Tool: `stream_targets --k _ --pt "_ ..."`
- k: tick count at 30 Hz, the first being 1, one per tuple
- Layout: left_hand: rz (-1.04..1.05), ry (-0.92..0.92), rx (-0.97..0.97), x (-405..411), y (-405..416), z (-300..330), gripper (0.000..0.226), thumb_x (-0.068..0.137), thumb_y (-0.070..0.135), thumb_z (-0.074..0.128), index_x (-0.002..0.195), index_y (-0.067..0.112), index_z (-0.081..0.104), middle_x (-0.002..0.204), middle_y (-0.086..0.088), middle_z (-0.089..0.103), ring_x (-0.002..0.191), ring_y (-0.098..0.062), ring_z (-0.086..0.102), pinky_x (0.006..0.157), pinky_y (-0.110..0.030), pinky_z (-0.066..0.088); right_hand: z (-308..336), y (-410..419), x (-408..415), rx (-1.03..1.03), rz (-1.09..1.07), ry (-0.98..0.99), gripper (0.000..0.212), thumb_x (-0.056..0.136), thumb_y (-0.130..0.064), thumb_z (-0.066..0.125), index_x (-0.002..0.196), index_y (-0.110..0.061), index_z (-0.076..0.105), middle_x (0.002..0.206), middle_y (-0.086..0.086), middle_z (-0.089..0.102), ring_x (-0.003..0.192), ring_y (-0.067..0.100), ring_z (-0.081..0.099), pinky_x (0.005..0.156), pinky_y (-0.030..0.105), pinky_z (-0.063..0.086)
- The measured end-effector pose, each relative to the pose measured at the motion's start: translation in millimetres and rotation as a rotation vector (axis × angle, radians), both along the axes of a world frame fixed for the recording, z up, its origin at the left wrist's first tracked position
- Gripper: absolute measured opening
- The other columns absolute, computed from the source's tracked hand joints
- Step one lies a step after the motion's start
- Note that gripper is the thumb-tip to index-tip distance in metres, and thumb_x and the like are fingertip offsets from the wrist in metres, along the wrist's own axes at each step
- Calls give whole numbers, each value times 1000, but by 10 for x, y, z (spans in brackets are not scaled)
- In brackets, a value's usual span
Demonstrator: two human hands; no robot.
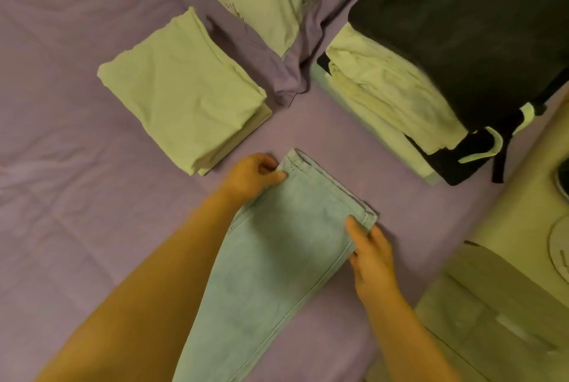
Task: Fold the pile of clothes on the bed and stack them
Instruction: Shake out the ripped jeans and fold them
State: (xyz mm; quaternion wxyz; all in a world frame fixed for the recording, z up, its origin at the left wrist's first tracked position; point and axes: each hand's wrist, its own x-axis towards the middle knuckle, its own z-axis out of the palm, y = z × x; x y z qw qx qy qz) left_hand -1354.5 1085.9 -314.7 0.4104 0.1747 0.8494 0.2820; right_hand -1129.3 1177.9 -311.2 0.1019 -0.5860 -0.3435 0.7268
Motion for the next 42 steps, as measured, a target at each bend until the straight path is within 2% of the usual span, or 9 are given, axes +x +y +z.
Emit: stream_targets --k 5,9,15,21,26,29,36,40,42 --pt "73 -22 159 -65 192 33 24 92 28 62 71 16 63 58 13 55 54 -2 47 57 -19 41 9 185 10 166 10 -45 8 90 -21 63 92 -25 69 92 -6 73 94 13 68 84 34 53" --pt "-93 147 89 13 328 8 16 93 20 61 98 9 71 87 -9 68 81 -24 61 78 -35 49 -49 328 -35 184 29 -94 7 89 -16 64 91 -22 67 87 -7 71 91 15 66 80 29 52" --pt "113 -47 237 34 503 -9 12 94 20 60 82 19 60 67 10 59 68 -8 56 68 -25 47 -92 517 30 278 164 -73 2 87 -22 66 88 -24 67 84 -1 65 81 15 59 73 27 51" --pt "-63 461 -53 119 557 -93 28 96 37 52 110 19 69 103 -7 66 101 -31 53 81 -36 42 -149 543 -36 456 223 -181 11 85 -22 69 78 -19 61 69 -2 58 63 12 50 61 23 46" --pt "111 400 42 129 589 -70 31 101 34 43 96 11 63 87 -14 66 86 -34 59 74 -38 42 -151 578 -66 559 301 -209 17 85 -28 69 84 -13 59 69 0 58 60 12 49 59 27 45" --pt "-38 522 -87 104 626 -121 32 101 35 41 105 12 63 103 -12 64 99 -32 55 76 -33 36 -215 596 -107 656 392 -282 20 86 -27 68 78 -14 56 63 0 54 58 17 46 57 34 43" --pt "260 407 53 713 299 46 19 100 23 47 111 11 55 109 -9 56 87 -28 55 66 -35 41 -83 480 -64 1150 603 -501 18 83 -10 71 98 -9 63 98 11 56 68 27 55 56 32 40" --pt "446 60 191 1220 -203 93 35 100 10 45 135 12 49 123 -8 54 109 -25 55 96 -34 45 -44 227 -106 659 701 -170 30 88 -2 63 116 -12 61 89 8 60 74 23 57 70 40 51" --pt "668 -119 244 1326 -418 145 41 99 8 46 139 14 42 109 -6 57 99 -27 60 91 -40 51 -48 185 -132 422 532 -125 38 89 2 59 125 -10 54 92 12 61 71 20 56 70 33 52"
